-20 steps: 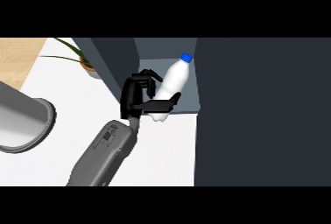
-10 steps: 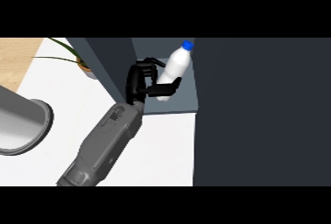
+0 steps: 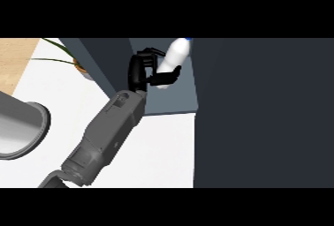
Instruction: Pick up the bottled water, place it into the cabinet and close the cabinet
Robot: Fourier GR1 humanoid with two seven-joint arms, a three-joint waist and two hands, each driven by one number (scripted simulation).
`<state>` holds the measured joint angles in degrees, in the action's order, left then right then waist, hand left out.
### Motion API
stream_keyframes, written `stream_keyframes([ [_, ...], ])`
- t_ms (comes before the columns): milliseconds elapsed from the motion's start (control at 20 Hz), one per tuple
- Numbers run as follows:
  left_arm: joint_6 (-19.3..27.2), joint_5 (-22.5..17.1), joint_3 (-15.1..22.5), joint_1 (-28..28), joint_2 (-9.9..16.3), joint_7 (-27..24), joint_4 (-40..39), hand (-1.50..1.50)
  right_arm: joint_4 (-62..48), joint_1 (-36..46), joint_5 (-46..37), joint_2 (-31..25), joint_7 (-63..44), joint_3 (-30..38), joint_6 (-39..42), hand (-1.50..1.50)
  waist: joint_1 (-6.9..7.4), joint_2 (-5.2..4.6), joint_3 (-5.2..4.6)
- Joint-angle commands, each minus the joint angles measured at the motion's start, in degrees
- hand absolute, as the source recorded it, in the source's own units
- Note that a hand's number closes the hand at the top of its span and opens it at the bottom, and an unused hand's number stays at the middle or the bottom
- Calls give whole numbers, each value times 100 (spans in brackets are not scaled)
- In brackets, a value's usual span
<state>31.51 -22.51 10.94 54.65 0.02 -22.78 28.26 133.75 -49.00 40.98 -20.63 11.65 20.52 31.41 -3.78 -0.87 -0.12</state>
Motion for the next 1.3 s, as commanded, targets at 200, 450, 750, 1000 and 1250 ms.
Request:
stream_keyframes([
  [200,179,187,-196,783,-2,-317,-1169,-150,378,-47,670,-109,-160,232,-59,-150,-30,-37,2],
  [450,116,208,-181,998,-2,-267,-1627,-150,473,-28,176,141,-64,-61,51,-150,-132,-52,3],
  [750,74,267,-349,1379,132,-323,-1908,-150,398,17,418,30,-98,36,98,-150,-101,-50,2],
  [1000,-256,52,-623,1319,24,-892,-1676,-150,532,-3,400,58,-170,-7,-77,-150,-81,-51,-4],
  [1250,-629,19,-626,1349,0,-1311,-1496,-150,723,26,496,31,-280,67,-246,-150,-12,2,-1],
])
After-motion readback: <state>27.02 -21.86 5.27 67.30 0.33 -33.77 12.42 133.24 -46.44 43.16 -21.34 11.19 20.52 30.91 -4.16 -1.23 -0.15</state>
